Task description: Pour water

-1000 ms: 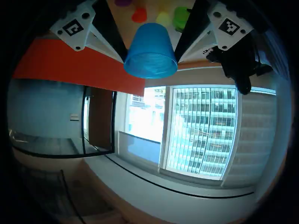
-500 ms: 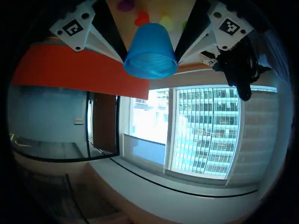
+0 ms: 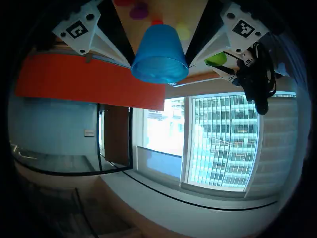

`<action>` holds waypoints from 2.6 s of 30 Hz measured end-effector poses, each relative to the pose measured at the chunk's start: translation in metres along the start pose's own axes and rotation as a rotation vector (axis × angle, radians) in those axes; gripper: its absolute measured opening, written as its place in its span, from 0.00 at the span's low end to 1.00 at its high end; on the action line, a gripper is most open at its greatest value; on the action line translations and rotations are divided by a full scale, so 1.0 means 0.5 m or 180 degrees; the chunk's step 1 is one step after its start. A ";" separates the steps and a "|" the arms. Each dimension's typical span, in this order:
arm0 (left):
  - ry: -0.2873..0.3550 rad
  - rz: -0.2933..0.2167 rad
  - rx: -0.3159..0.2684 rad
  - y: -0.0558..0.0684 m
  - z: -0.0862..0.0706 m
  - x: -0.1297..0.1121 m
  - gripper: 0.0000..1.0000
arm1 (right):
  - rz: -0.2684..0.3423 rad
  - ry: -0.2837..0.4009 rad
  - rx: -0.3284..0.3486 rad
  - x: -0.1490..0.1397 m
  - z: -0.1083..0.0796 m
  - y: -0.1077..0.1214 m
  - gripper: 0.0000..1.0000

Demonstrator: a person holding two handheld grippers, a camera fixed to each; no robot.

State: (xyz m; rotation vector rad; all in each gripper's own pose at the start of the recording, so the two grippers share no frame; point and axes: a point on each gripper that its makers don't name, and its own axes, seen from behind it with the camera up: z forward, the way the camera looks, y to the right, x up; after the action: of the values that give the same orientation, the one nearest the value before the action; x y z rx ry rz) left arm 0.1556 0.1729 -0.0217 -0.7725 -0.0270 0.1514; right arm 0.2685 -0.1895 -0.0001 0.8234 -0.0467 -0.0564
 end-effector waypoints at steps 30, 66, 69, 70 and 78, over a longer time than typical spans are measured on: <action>-0.0619 0.0037 -0.0212 0.026 0.035 -0.151 0.89 | 0.0023 -0.0821 0.0248 -0.253 -0.020 0.001 0.91; -0.1354 -0.0001 -0.0584 0.070 0.090 -0.361 0.89 | -0.0168 -0.1779 0.0513 -0.545 -0.013 -0.012 0.91; -0.1395 0.0016 -0.0604 0.072 0.093 -0.373 0.89 | -0.0178 -0.1836 0.0534 -0.566 -0.014 -0.015 0.91; -0.1407 0.0022 -0.0611 0.073 0.094 -0.377 0.89 | -0.0180 -0.1856 0.0542 -0.572 -0.015 -0.016 0.91; -0.1503 0.0035 -0.0680 0.082 0.100 -0.410 0.89 | -0.0193 -0.1978 0.0576 -0.618 -0.017 -0.020 0.91</action>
State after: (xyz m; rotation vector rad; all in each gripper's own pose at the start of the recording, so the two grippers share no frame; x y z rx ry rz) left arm -0.0563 0.2065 -0.0077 -0.9359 -0.4933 0.3430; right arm -0.0395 -0.1687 -0.0193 0.9628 -0.6200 -0.3686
